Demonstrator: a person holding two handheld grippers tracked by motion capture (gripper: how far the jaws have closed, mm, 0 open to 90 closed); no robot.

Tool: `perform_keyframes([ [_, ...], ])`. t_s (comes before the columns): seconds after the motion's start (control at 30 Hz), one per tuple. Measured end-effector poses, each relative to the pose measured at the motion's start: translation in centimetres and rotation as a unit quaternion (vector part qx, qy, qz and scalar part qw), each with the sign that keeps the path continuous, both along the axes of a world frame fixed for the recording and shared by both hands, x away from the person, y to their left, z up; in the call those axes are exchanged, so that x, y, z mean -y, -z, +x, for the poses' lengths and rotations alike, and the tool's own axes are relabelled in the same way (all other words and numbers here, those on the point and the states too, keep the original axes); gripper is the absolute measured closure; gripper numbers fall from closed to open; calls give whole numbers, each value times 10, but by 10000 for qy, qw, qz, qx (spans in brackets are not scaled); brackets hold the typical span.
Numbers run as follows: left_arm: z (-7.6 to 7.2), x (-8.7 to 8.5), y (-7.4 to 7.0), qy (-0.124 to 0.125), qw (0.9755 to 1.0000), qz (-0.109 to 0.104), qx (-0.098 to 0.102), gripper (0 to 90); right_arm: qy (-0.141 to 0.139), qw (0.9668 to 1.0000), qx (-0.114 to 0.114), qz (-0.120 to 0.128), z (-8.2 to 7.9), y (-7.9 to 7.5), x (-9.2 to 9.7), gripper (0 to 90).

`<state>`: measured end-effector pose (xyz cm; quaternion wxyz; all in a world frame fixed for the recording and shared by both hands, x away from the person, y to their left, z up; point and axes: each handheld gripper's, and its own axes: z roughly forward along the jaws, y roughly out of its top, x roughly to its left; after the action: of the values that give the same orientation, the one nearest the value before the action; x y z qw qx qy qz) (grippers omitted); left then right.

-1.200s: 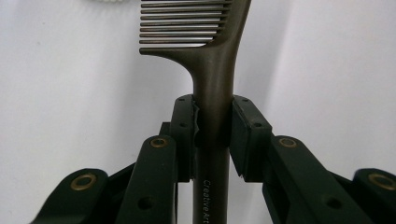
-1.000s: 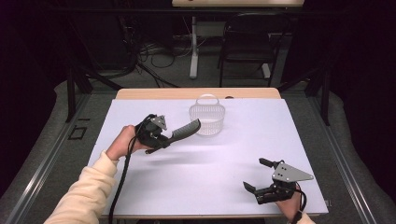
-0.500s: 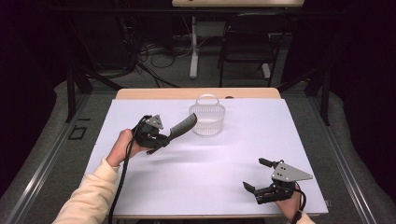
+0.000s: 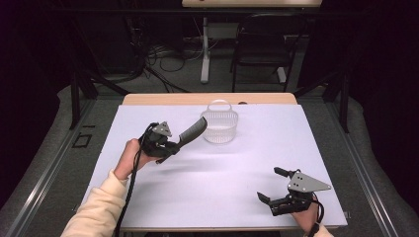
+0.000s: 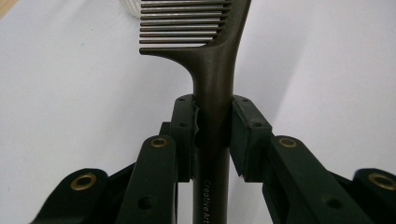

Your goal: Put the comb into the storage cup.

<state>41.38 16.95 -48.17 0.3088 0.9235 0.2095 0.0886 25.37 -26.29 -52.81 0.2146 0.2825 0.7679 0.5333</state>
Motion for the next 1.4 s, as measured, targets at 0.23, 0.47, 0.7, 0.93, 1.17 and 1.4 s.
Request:
perform_keyframes([
  [0.23,-1,-1,1,-150,9997,-189,101,723,5,10000,-4,-26,0,0,0,1],
  [0.47,-2,-1,4,-273,9990,-325,111,723,14,10000,-19,-24,0,0,0,1],
  [0.7,-2,-3,7,-341,9982,-454,194,723,13,10000,-14,-23,0,0,0,1],
  [0.93,-2,-2,8,-464,9971,-527,309,722,8,10000,-11,-27,0,0,0,2],
  [1.17,0,1,8,-582,9956,-621,395,723,0,10000,0,-29,0,-1,0,2],
  [1.4,1,-1,8,-740,9931,-763,494,723,-17,10000,-17,-47,0,-1,1,3],
])
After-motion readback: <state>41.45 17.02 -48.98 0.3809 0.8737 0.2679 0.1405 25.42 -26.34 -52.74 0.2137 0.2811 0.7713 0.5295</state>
